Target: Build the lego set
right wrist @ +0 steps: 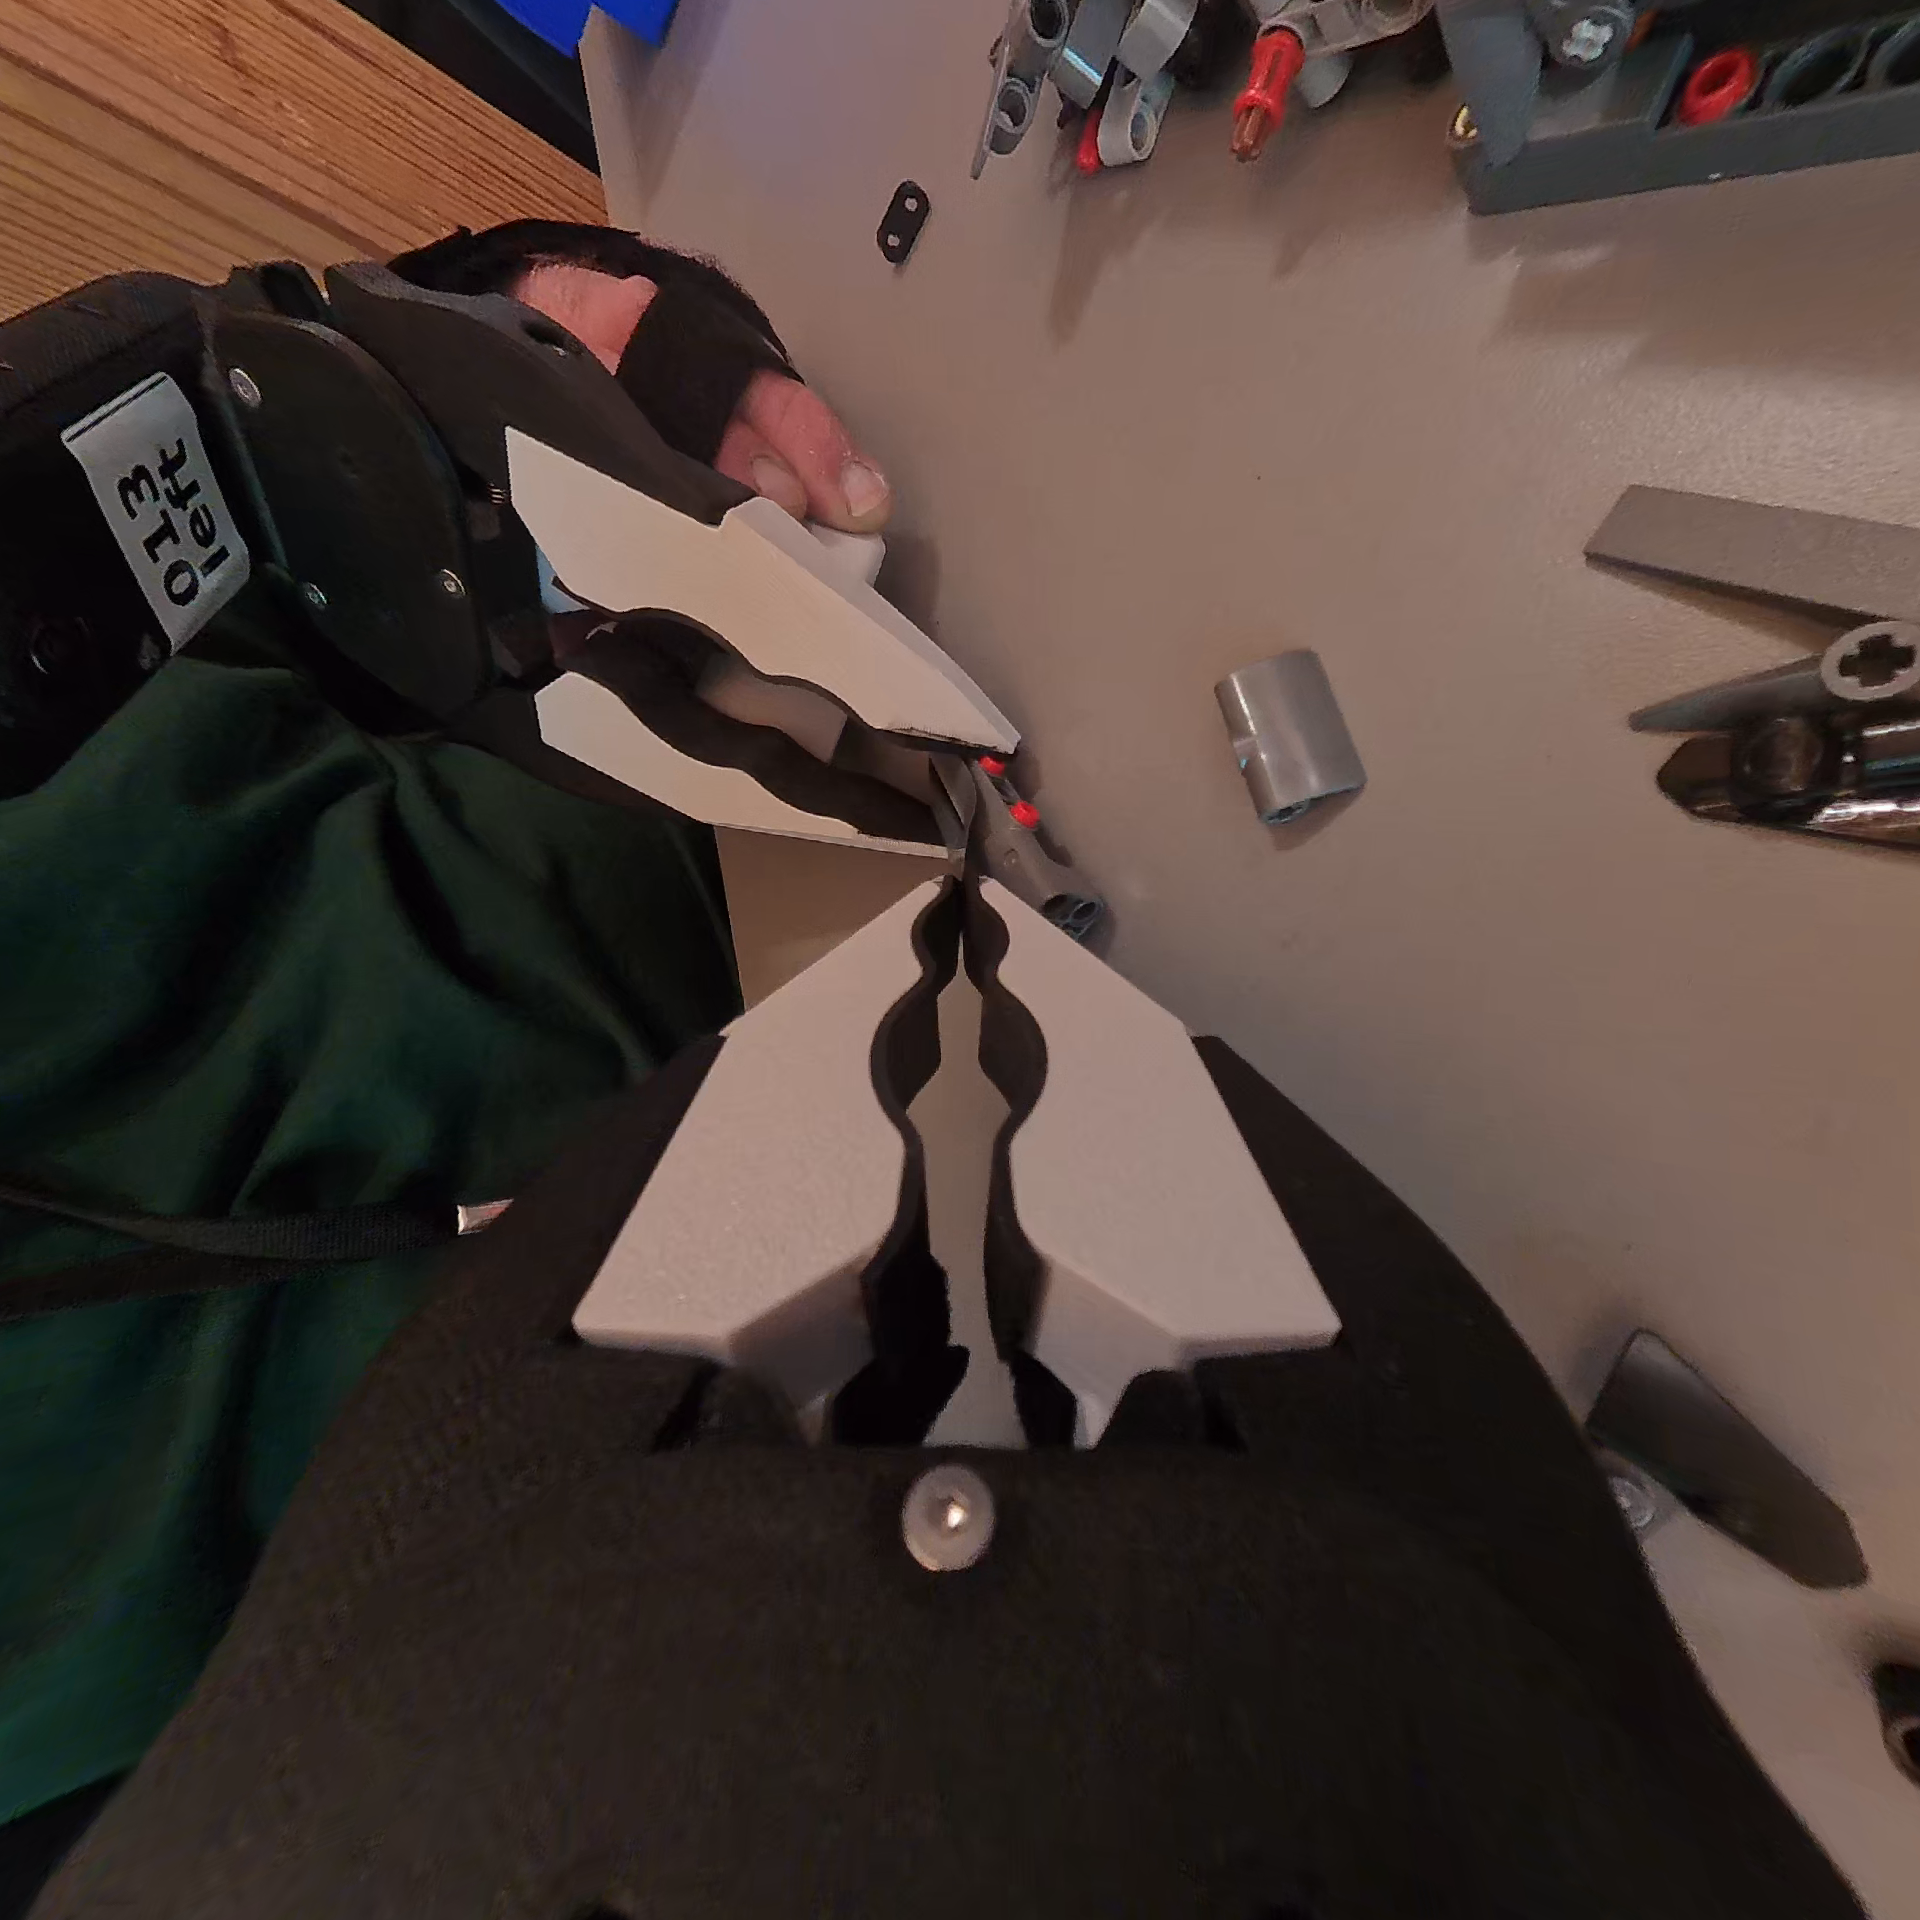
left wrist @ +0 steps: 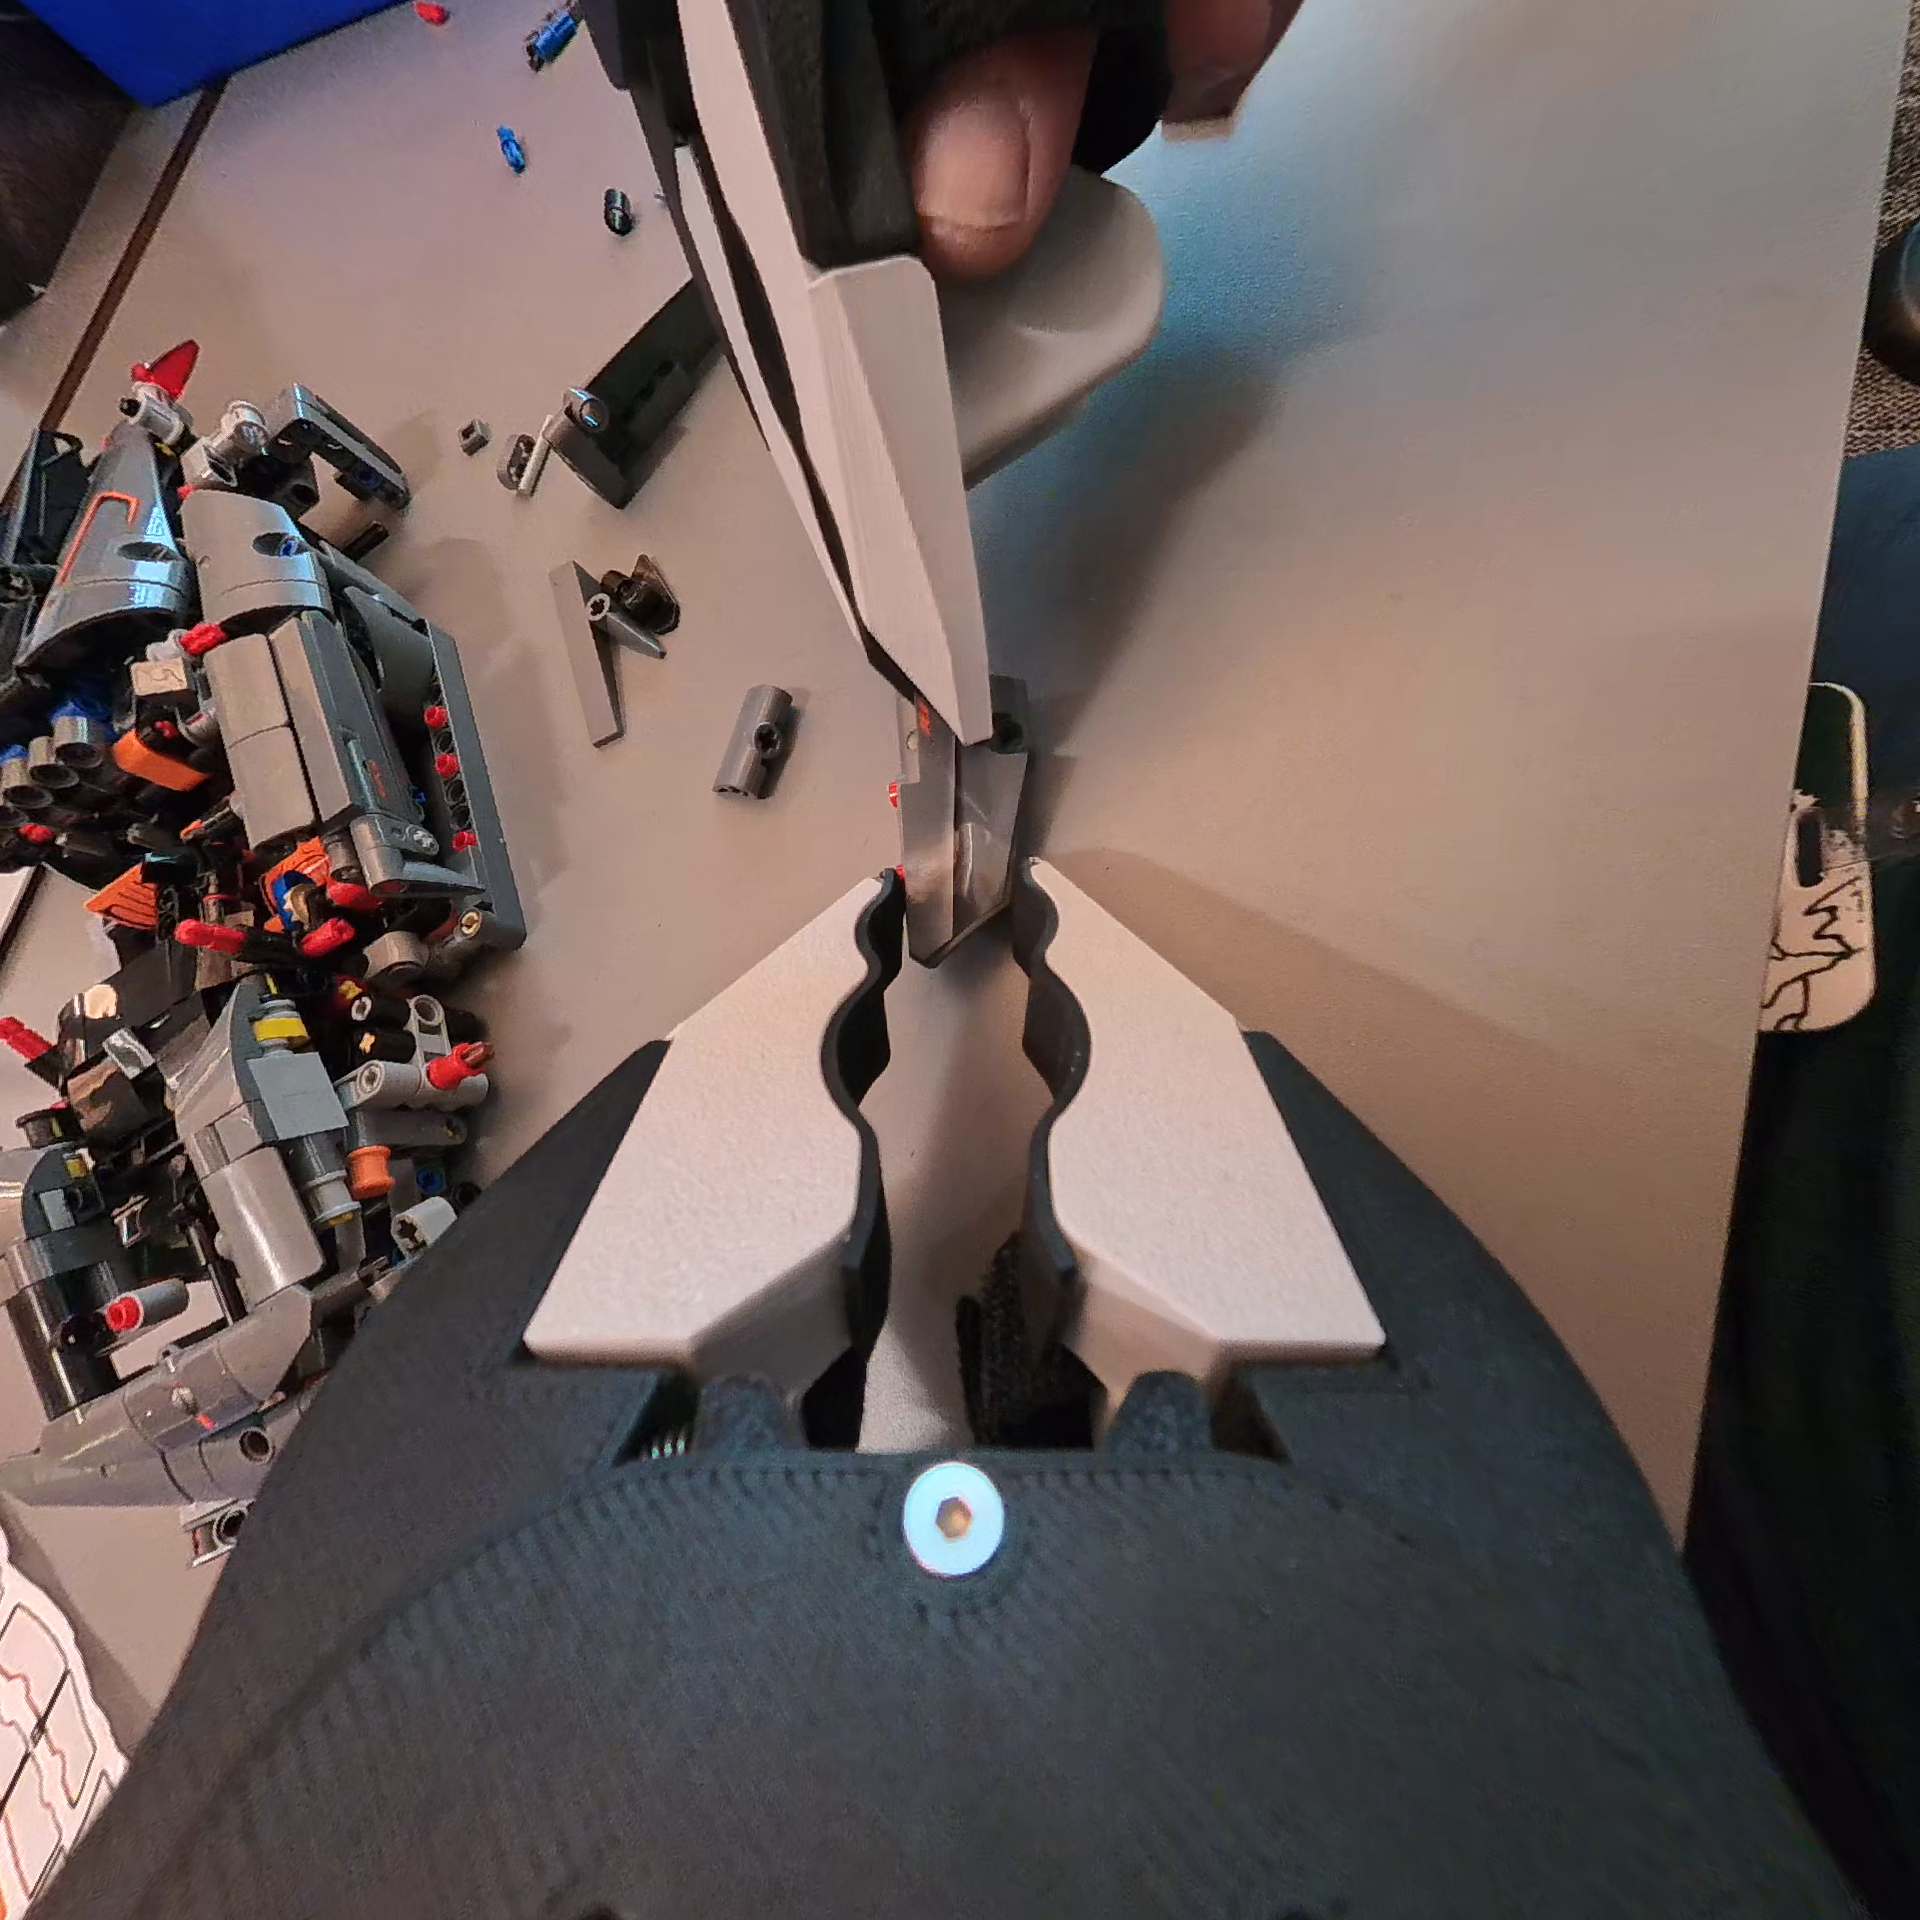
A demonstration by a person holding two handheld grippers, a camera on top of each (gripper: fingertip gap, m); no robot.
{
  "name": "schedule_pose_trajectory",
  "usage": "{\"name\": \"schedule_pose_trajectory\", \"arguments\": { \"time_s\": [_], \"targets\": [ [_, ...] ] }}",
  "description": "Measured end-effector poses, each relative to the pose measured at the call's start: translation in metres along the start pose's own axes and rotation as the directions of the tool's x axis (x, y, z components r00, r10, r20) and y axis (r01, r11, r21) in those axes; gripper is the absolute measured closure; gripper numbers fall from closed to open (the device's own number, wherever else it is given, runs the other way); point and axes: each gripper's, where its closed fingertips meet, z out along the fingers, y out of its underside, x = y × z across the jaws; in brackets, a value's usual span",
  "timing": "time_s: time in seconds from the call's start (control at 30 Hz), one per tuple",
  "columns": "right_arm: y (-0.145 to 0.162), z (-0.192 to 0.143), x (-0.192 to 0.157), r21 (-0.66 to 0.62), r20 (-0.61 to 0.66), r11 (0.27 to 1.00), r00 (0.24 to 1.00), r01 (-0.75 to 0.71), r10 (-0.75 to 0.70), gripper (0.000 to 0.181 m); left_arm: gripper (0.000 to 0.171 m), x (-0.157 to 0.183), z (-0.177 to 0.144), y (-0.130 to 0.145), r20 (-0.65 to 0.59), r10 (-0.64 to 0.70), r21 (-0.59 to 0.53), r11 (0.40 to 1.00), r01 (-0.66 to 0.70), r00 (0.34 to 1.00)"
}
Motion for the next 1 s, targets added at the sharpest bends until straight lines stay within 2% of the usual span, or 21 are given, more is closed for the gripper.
{"name": "schedule_pose_trajectory", "arguments": {
  "time_s": [0.6,1.0],
  "targets": [
    [0.0001,0.0004,0.005,-0.064,-0.135,0.998,0.991,0.014,-0.023,0.181,0.153,-0.0003,0.0005,-0.0001,0.003,0.002,-0.001,1.0,-0.002,1.0],
    [0.0011,-0.0003,0.0075,-0.184,-0.333,0.982,0.937,0.043,-0.104,0.181,0.153,-0.0007,0.001,-0.0002,0.01,0.007,-0.001,1.0,-0.007,1.0]
  ]
}}
